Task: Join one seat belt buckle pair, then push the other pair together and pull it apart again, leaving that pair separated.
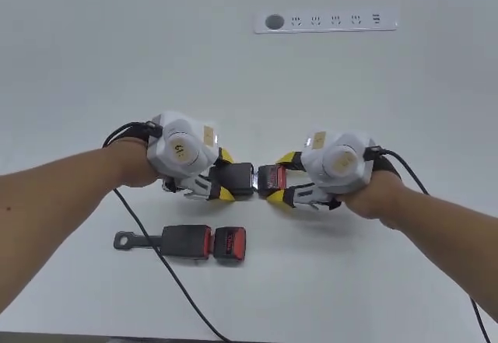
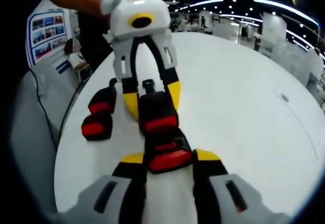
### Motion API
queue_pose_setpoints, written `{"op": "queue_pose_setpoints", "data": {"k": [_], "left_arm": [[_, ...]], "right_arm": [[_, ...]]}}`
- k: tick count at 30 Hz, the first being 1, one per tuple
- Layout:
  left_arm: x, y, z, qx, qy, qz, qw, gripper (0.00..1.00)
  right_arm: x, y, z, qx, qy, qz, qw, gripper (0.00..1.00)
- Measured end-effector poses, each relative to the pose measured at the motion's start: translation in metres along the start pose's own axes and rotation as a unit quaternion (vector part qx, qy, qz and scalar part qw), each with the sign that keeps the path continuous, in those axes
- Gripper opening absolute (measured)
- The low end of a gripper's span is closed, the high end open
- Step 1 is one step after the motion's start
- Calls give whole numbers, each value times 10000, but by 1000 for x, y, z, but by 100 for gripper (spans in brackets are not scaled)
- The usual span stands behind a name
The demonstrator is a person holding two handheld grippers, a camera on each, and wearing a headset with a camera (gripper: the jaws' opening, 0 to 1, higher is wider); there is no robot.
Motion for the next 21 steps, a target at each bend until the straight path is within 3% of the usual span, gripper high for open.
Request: {"op": "queue_pose_setpoints", "data": {"k": [21], "left_arm": [[0, 0, -1, -14, 39, -55, 10000, 35]], "right_arm": [[-1, 0, -2, -28, -75, -45, 10000, 35]]}}
Point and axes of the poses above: the centre of the closed fingertips' face, and the gripper's own axes: z roughly forward along the fingers, y roughly to its right, x roughly out of its top, the point moved 4 cm from there along -z, roughly backward along the fingers, and after that the axes turned 1 degree about -y, right-handed, at the moved point
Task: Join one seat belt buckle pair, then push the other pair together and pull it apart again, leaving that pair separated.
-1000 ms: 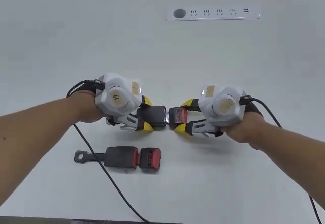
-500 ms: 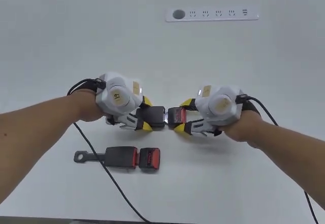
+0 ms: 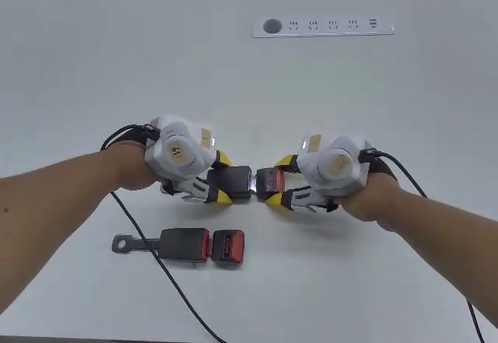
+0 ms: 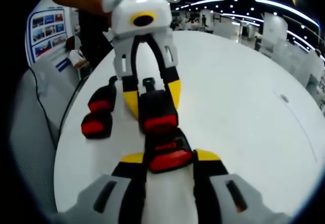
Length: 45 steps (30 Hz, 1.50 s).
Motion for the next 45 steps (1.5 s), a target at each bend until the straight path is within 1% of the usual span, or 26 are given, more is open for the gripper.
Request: {"op": "queue_pose_setpoints", "data": {"k": [10, 13, 18, 20, 23, 26, 29, 31, 34, 37, 40, 41, 44, 45], "left_arm": [[-1, 0, 0, 3, 40, -37, 10000, 35], [-1, 0, 0, 0, 38, -38, 10000, 36], [-1, -1, 1, 7, 32, -65, 10000, 36], [-1, -1, 1, 8, 32, -68, 10000, 36], [-1, -1, 1, 13, 41, -95, 9999, 36], [-2, -1, 1, 17, 45, -118, 9999, 36], [-1, -1, 1, 17, 25, -116, 9999, 36], [-1, -2, 1, 17, 33, -120, 9999, 36], [2, 0, 0, 22, 23, -120, 9999, 36], [3, 0, -1, 26, 17, -128, 9999, 36], [5, 1, -2, 28, 12, -135, 9999, 36], [5, 1, -2, 28, 13, -135, 9999, 36], [4, 1, -1, 29, 36, -141, 9999, 36], [4, 1, -1, 30, 40, -147, 9999, 36]], "right_arm": [[-12, 6, -8, 8, -43, 13, 10000, 35], [-12, 5, -10, 40, -16, -27, 10000, 35], [-13, 6, -11, 26, 26, -14, 10000, 35], [-15, 6, -14, 26, 33, -20, 10000, 35], [-20, 5, -22, 10, 69, -11, 10000, 36], [-27, 5, -29, -3, 53, 5, 10000, 36], [-34, 6, -36, -22, 123, -13, 9999, 36], [-40, 7, -44, -62, 90, 39, 9999, 36], [-49, 8, -56, -95, 45, 104, 9999, 36], [-58, 12, -61, -121, 10, 138, 9998, 36], [-63, 14, -71, -130, 20, 162, 9998, 36], [-65, 14, -70, -141, 21, 184, 9997, 36], [-69, 15, -78, -164, 44, 164, 9997, 36], [-72, 15, -81, -167, 10, 197, 9997, 36]]}}
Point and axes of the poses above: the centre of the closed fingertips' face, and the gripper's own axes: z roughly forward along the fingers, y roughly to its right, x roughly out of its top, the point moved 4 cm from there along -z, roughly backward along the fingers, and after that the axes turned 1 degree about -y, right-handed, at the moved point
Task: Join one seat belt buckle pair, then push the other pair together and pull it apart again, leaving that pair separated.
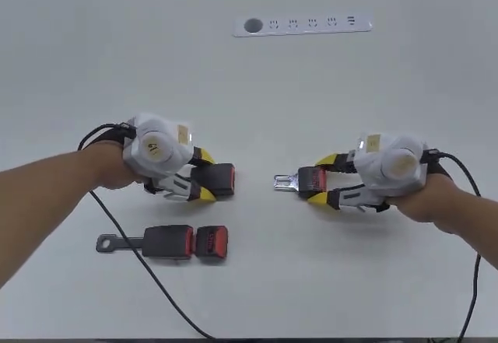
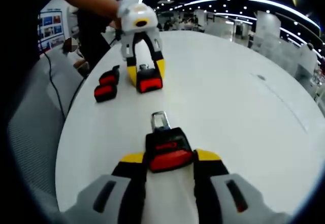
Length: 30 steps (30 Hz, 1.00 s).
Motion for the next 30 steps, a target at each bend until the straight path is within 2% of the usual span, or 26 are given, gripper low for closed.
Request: {"op": "queue_pose_setpoints", "data": {"k": [11, 27, 30], "left_arm": [[0, 0, 0, -8, -25, -5, 10000, 36], [2, 3, -1, -9, -69, 16, 10000, 36], [2, 3, -1, -6, -93, 8, 10000, 36]], "right_arm": [[-20, 9, -16, -66, -50, 25, 10000, 36], [-39, 14, -43, -295, -164, 226, 9992, 37], [-41, 14, -43, -304, -202, 135, 9992, 37]]}}
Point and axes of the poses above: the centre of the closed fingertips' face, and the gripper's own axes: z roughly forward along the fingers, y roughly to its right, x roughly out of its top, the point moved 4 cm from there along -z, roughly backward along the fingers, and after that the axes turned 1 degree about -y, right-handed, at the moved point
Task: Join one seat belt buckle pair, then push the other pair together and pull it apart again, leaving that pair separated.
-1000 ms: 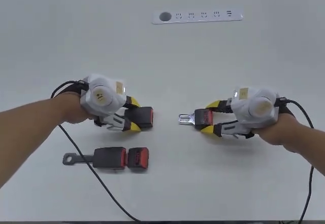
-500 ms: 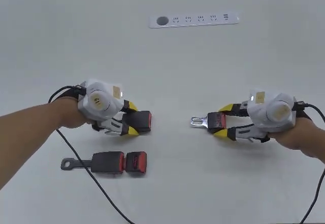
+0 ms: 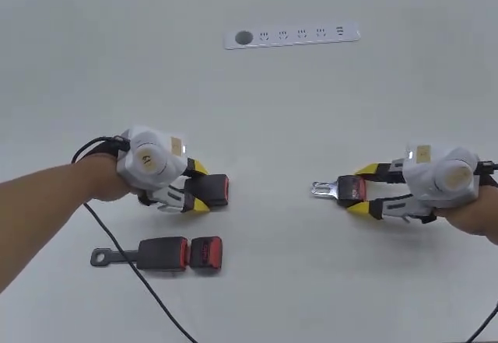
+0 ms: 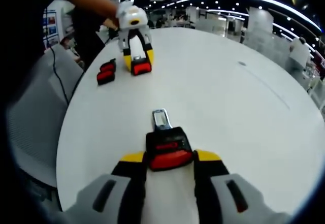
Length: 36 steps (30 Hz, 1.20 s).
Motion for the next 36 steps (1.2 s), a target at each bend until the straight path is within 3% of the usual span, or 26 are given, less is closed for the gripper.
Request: {"op": "queue_pose_setpoints", "data": {"k": [5, 7, 9, 11, 13, 16, 17, 19, 22, 24, 25, 27, 30, 33, 36], "left_arm": [[2, 1, 0, 14, -169, 0, 9999, 36], [3, 4, 0, -36, -374, 154, 9992, 39], [5, 3, 0, 158, -506, 243, 9983, 42], [7, 1, -3, 201, -445, 158, 9987, 51], [13, 2, -8, 309, -200, -17, 9993, 66], [17, -6, -19, 793, 31, -305, 9964, 75], [18, -7, -23, 958, 109, -388, 9946, 76], [15, -15, -35, 1405, 306, -530, 9882, 77], [15, -9, -50, 1702, 707, -1154, 9761, 84], [12, -2, -61, 1927, 962, -1515, 9647, 87], [9, 4, -66, 2041, 1118, -1799, 9558, 87], [4, 19, -70, 2079, 1344, -2012, 9478, 88], [-6, 43, -74, 2087, 1284, -2018, 9483, 93], [-4, 61, -79, 2059, 1531, -2069, 9441, 97], [-11, 71, -89, 2193, 1586, -2078, 9400, 98]], "right_arm": [[1, -1, 2, -18, -110, 67, 9999, 42], [3, 0, 1, -155, 85, 370, 9992, 50], [5, 2, -2, -333, 178, 423, 9984, 59], [7, 1, -6, -486, 241, 517, 9972, 68], [11, 1, -10, -691, 384, 687, 9945, 75], [17, 0, -19, -1047, 637, 968, 9877, 82], [19, -1, -22, -1142, 778, 1121, 9840, 84], [20, -4, -27, -1340, 790, 1179, 9808, 85], [26, -9, -33, -1491, 926, 1267, 9763, 87], [25, -12, -35, -1621, 987, 1248, 9739, 90], [27, -15, -36, -1639, 995, 1228, 9737, 92], [30, -29, -38, -1645, 983, 1139, 9748, 93], [31, -42, -42, -1684, 946, 972, 9763, 93], [33, -54, -49, -1766, 1028, 933, 9744, 96], [35, -63, -56, -1829, 1101, 898, 9728, 98]]}}
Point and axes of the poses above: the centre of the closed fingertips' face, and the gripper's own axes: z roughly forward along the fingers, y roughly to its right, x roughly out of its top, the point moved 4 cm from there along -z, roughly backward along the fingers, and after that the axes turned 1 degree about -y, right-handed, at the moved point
